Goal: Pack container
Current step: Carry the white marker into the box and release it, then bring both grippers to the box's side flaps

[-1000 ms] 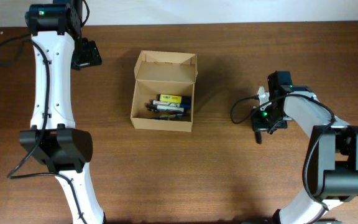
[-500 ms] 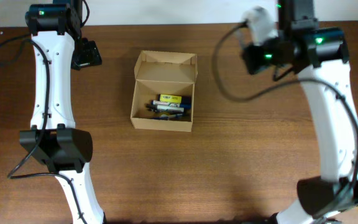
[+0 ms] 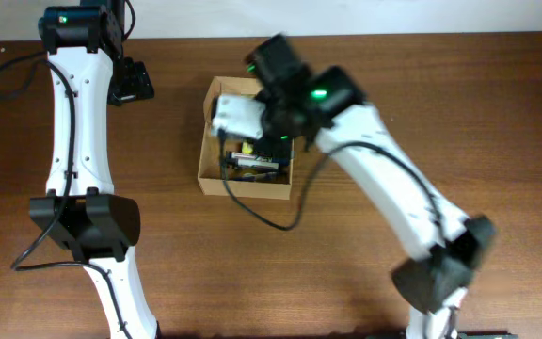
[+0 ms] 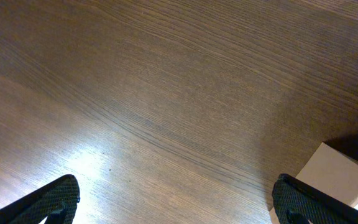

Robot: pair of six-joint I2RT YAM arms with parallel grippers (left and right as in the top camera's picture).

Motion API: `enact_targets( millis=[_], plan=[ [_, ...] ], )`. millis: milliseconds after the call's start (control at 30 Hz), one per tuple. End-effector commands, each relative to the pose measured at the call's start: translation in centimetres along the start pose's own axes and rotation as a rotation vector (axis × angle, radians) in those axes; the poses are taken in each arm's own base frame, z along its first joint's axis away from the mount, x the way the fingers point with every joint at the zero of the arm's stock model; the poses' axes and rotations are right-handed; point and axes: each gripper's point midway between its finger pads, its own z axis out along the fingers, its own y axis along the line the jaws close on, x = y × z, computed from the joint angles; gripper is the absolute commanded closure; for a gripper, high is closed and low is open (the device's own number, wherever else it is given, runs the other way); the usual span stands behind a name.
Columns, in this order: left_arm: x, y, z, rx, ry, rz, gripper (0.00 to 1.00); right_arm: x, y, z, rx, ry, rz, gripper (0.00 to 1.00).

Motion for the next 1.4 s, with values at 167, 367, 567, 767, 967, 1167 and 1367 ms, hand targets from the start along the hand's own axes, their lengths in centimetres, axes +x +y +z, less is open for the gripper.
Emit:
enact_targets(
  millis=[167, 367, 567, 767, 967, 1167, 1367],
  plan=[
    [0.1, 0.0, 0.0, 0.0, 0.0, 0.005, 0.0, 4.9, 0.7, 10.3, -0.114, 0.236, -0.087, 0.96],
    [0.1, 0.0, 0.0, 0.0, 0.0, 0.005, 0.0, 6.4, 1.8, 14.2, -0.193, 0.272, -0.06, 0.96],
    [0.1, 0.0, 0.0, 0.0, 0.0, 0.005, 0.0, 6.8, 1.7, 15.6, -0.178, 0.289, 0.036, 0.96],
    [0.1, 0.0, 0.0, 0.0, 0.0, 0.005, 0.0, 5.9, -1.4, 12.3, 0.003, 0.31, 0.167, 0.64],
    [0.1, 0.0, 0.0, 0.0, 0.0, 0.005, 0.0, 1.3, -4.5, 3.7, 0.191, 0.137, 0.346, 0.52],
    [-0.2, -0.4, 0.0, 0.021, -0.008, -0.014, 0.0, -1.9, -6.2, -6.4, 0.334, -0.083, 0.573, 0.52],
    [-2.7, -4.5, -0.7, 0.244, -0.087, -0.051, 0.0, 0.3, -8.2, -11.2, 0.331, -0.207, 0.804, 0.64]
  ],
)
